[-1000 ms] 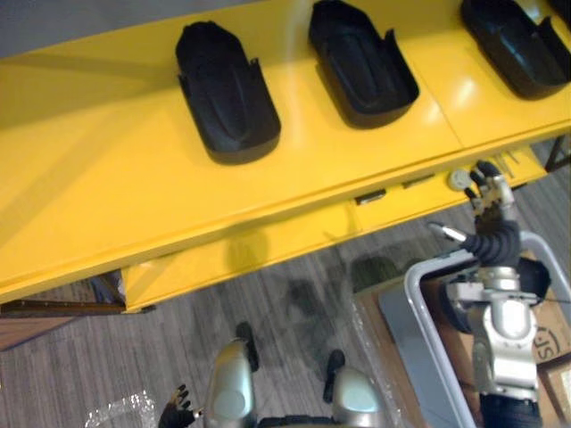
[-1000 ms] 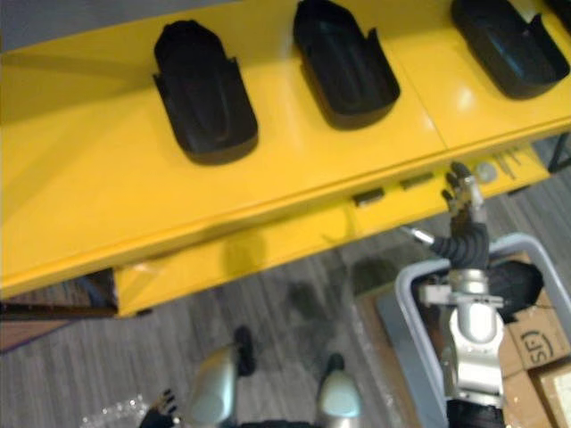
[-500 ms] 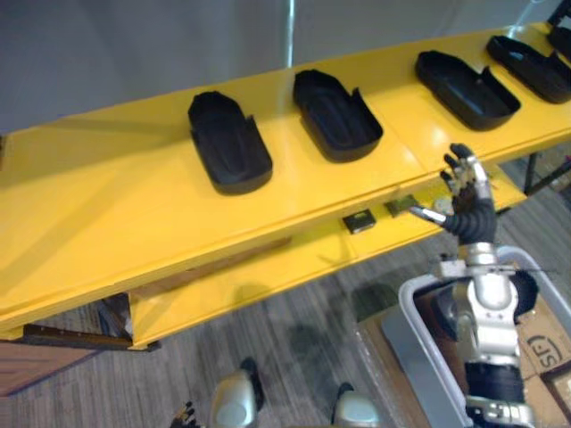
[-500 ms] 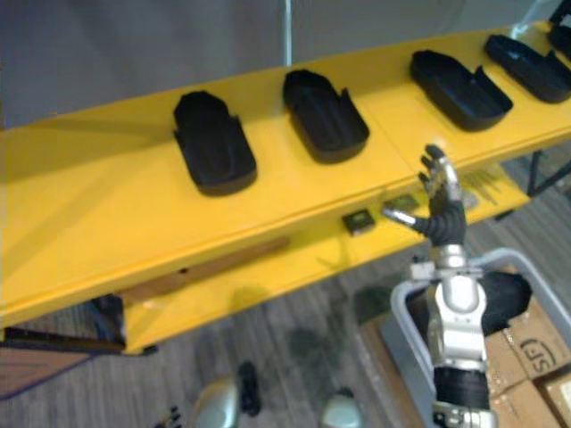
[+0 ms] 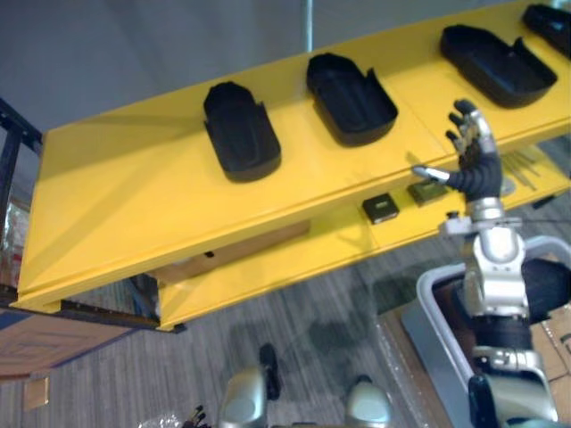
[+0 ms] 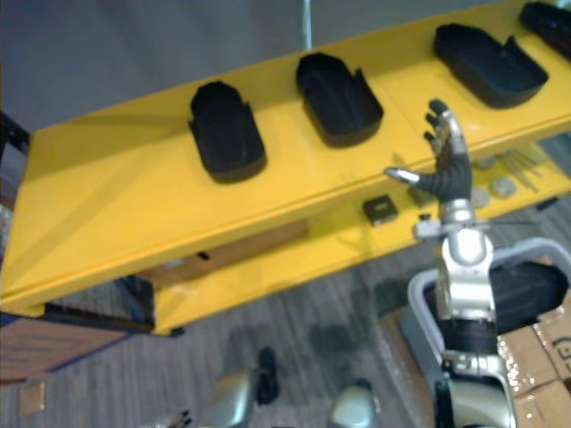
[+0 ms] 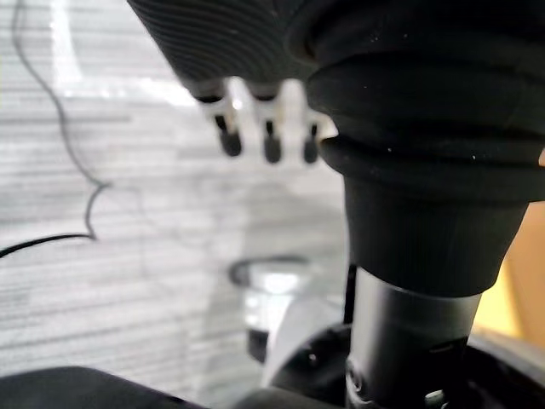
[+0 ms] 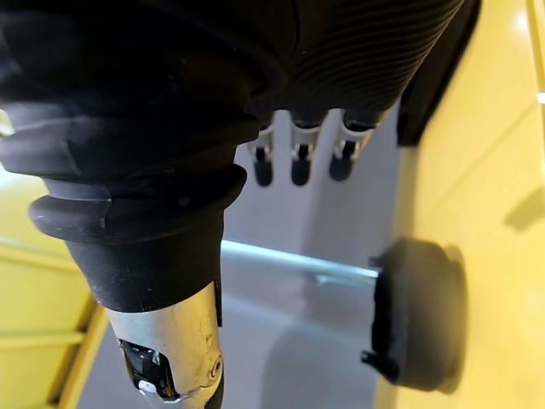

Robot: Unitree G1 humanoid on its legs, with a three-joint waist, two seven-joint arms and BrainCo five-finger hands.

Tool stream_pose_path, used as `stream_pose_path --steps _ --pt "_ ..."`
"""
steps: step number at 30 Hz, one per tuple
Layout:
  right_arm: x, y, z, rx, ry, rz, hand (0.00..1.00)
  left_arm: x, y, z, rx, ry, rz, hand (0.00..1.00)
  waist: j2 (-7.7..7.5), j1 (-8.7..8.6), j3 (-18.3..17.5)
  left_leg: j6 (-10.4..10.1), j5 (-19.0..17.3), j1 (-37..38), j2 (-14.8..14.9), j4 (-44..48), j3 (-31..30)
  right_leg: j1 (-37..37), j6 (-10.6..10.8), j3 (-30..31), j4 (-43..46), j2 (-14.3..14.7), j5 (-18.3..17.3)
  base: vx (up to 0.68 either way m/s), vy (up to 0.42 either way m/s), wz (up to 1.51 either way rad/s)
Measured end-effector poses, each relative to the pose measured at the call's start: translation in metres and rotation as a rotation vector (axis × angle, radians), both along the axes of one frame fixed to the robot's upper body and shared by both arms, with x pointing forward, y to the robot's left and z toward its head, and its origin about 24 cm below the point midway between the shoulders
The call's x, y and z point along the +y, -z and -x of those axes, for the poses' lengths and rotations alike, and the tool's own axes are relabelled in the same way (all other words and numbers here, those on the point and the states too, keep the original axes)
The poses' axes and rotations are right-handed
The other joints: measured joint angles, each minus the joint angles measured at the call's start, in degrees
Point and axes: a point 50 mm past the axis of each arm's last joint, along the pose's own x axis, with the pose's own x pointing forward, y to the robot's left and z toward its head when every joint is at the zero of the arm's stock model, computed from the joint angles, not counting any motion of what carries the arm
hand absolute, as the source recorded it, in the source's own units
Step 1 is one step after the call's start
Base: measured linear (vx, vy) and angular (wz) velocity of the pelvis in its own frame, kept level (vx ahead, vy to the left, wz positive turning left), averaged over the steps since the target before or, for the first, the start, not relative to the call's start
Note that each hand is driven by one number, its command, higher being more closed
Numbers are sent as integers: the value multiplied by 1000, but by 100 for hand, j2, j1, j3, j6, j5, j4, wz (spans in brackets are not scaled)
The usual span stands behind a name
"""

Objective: Walk over and take plastic housings, then place them on the shelf

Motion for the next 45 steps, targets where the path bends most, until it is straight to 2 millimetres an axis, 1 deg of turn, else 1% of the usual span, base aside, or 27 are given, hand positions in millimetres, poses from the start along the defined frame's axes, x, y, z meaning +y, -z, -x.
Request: stream_pose_path --steps 5,7,10,12,14,17,21,25,27,29,32,36,45 --pt "4 -13 -9 -7 -37 42 0 -1 -2 -8 -35 5 -1 0 33 -5 85 13 30 -113 -51 12 -25 -156 23 -11 152 -71 -63 -14 -10 4" --pt "4 -14 -13 -1 -41 41 0 -2 -2 -10 -41 6 2 0 43 -10 90 17 33 -112 -92 12 -50 -152 27 -38 181 -111 -91 23 -3 9" --pt "3 -17 -17 6 -39 37 0 -3 -3 -13 -49 9 3 0 97 -9 123 20 36 -117 -118 11 -127 -103 16 -133 196 -128 -99 26 -13 11" --pt "6 -22 -21 18 -50 63 0 -3 -3 -15 -57 11 4 0 148 1 183 18 49 -112 -135 -1 -141 -112 20 -147 259 -150 -126 15 -18 7" --pt "8 -25 -26 35 -68 89 0 -4 -4 -18 -69 15 5 0 202 -1 242 26 129 -63 -189 -128 -154 -124 35 -163 315 -203 -161 0 -21 8" --pt "8 -20 -33 83 -84 76 0 -7 -4 -19 -68 33 12 0 255 10 269 17 152 -36 -201 -180 -156 -127 38 -166 339 -213 -175 -1 -7 2" --pt "8 -14 -37 122 -101 67 0 -7 -4 -19 -67 31 14 0 270 24 275 3 221 38 -221 -310 -156 -118 36 -169 342 -220 -181 0 -5 1" --pt "2 -7 -44 174 -78 48 0 -8 -4 -19 -69 34 16 0 289 27 279 -5 350 64 -239 -478 -214 -117 26 -255 352 -222 -186 -14 -25 10" --pt "1 -8 -46 181 -73 46 0 -9 -4 -19 -69 36 17 0 332 41 299 -10 389 76 -244 -516 -248 -105 20 -283 364 -221 -189 -22 -24 8" --pt "-1 -8 -49 191 -63 44 0 -9 -4 -20 -70 38 18 0 411 59 333 -10 447 132 -251 -598 -253 -95 11 -284 383 -224 -196 -31 -19 1" --pt "-2 -10 -51 188 -54 36 0 -9 -4 -20 -70 41 19 0 467 57 341 -30 550 148 -261 -742 -286 -147 -2 -307 417 -226 -227 -38 -21 5" --pt "-8 -10 -52 195 -24 18 0 -9 -4 -20 -71 42 19 0 478 113 334 -50 643 232 -260 -886 -300 -149 -29 -319 472 -223 -256 -5 -7 1" --pt "-18 -17 -56 180 38 -21 0 -10 -4 -20 -72 38 22 0 483 192 332 -54 687 118 -264 -878 -379 -223 -34 -409 512 -230 -259 5 -3 5"
